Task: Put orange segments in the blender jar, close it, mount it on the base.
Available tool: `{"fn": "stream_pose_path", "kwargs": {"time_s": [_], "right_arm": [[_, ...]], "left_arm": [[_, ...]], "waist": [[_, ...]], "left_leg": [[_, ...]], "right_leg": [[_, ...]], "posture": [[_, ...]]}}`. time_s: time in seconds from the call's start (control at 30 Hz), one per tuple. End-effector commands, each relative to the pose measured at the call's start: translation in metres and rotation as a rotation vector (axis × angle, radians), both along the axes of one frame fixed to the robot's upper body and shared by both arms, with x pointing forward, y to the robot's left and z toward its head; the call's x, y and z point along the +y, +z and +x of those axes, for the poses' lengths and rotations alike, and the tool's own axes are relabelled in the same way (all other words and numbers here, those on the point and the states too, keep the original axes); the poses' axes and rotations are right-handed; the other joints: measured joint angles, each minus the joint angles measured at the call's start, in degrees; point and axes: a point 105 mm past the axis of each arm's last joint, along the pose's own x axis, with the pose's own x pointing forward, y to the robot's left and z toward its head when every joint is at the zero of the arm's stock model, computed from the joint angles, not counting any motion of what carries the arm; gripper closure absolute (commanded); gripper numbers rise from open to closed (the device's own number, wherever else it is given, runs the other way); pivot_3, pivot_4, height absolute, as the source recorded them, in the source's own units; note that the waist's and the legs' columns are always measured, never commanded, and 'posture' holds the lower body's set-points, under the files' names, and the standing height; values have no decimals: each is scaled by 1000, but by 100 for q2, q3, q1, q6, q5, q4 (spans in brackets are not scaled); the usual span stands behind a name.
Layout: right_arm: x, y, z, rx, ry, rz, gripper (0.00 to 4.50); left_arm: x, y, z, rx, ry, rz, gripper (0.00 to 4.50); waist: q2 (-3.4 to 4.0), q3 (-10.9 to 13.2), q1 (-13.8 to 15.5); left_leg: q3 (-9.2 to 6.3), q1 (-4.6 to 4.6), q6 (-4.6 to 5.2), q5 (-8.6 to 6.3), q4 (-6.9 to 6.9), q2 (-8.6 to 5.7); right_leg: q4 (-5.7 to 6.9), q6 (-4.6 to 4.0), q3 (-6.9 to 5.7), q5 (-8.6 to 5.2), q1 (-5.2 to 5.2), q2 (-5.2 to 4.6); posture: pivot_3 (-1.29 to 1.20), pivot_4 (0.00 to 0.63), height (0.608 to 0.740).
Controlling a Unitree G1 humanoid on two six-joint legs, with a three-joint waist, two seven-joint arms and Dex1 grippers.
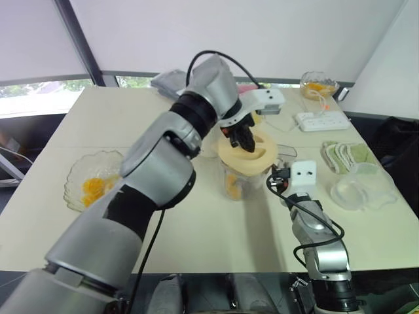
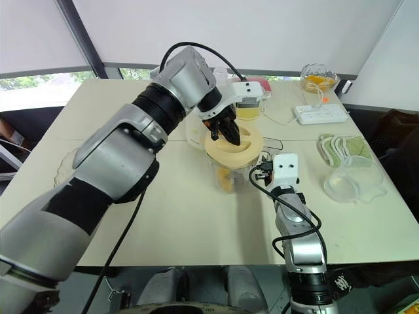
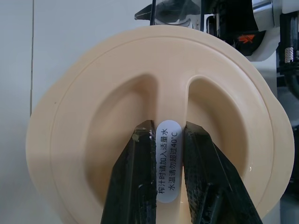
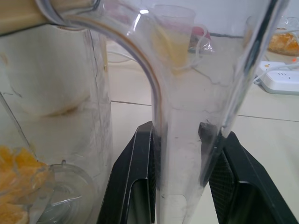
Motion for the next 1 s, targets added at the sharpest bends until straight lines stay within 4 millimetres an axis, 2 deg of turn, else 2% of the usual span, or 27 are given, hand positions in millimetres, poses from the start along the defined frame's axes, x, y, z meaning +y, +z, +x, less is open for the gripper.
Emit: {"fn": "stream_pose_path", "kwargs": {"time_s": [0.03, 0.27, 0.63, 0.87, 1.0], "right_arm": [[12, -2, -4, 5, 57, -40, 3569], [13, -3, -3, 7, 63, -43, 3569], [13, -2, -1, 5, 74, -55, 3569], [12, -2, -1, 5, 78, -61, 3569], [13, -2, -1, 4, 82, -61, 3569]], "left_arm": [[19, -38, 3, 105, 191, 91, 4267], [20, -41, 6, 103, 302, 81, 4267], [22, -36, 8, 12, 115, 64, 4267], [22, -32, 5, 10, 66, 54, 4267], [25, -31, 5, 0, 44, 52, 2391]], "waist": [[2, -1, 2], [10, -15, 10], [15, -28, 6], [15, -28, -4], [8, -21, -13]], "left_leg": [[0, -1, 1, -1, -2, 0], [4, 3, 4, -2, -62, -10], [2, 12, 8, -5, -75, -22], [5, 12, 8, -5, -75, -27], [7, 11, 9, -5, -75, -27]], "right_leg": [[-4, 1, 0, 0, 0, -1], [-56, 2, -1, 0, 4, -6], [-58, 9, -4, -7, 12, -33], [-59, 11, -8, -8, 13, -47], [-58, 11, -7, -8, 10, -47]], "posture": [[0, 150, 740], [0, 150, 740], [0, 150, 740], [0, 150, 740], [0, 150, 740]]}}
